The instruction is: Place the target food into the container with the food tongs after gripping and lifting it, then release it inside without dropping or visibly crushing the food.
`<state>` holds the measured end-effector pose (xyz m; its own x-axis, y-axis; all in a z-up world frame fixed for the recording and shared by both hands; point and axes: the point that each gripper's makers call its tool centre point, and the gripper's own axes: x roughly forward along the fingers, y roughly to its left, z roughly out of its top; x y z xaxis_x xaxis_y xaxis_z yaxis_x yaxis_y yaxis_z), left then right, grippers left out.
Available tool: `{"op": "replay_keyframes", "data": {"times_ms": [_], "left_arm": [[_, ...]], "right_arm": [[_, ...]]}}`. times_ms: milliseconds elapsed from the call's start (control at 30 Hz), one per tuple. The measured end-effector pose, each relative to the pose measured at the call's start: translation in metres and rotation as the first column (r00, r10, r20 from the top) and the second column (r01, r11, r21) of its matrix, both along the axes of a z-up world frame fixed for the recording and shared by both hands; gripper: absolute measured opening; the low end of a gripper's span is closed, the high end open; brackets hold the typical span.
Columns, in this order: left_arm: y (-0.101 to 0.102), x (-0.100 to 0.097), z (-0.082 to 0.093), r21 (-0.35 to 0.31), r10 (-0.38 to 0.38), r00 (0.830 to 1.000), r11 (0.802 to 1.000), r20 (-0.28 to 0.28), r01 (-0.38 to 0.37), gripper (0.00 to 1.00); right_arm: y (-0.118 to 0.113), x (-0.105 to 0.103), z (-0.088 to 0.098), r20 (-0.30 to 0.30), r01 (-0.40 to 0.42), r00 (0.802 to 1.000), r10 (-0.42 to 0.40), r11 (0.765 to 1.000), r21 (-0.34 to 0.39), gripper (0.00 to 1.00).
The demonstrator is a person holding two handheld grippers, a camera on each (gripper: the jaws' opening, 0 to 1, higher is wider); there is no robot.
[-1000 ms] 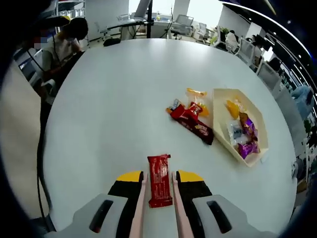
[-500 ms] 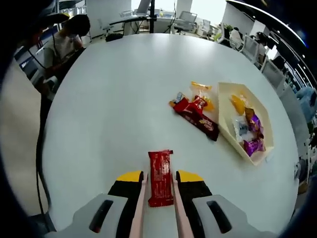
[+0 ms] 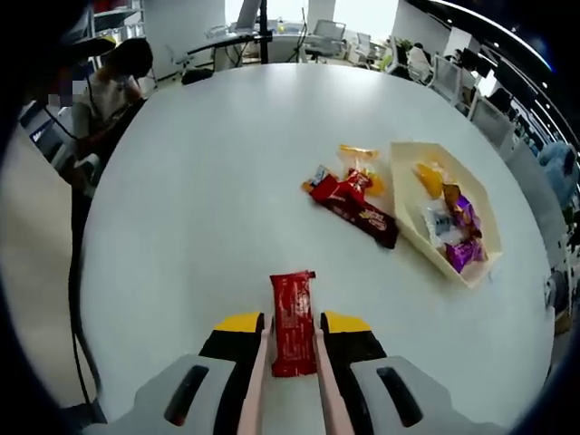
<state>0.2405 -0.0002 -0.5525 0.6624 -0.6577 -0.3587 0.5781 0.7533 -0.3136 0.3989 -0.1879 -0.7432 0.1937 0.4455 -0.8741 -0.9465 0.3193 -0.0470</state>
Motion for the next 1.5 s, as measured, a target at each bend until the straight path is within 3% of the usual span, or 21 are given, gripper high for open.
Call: {"op": "replay_keyframes", "data": {"times_ms": [767, 1500], "left_arm": [[0.001, -0.005, -0.005, 0.031, -0.010, 1.000, 0.999, -0.010, 0.010, 0.84], [0.008, -0.004, -0.007, 0.023, 0.022, 1.000, 1.000, -0.017, -0.022, 0.84]], "right_arm": [[0.001, 0.001, 0.002, -0.004, 0.065, 0.998, -0.065, 0.997, 0.028, 0.21], [0.020, 0.032, 0.037, 0.083, 0.066, 0.994, -0.073, 0.994, 0.085, 0.22]]}}
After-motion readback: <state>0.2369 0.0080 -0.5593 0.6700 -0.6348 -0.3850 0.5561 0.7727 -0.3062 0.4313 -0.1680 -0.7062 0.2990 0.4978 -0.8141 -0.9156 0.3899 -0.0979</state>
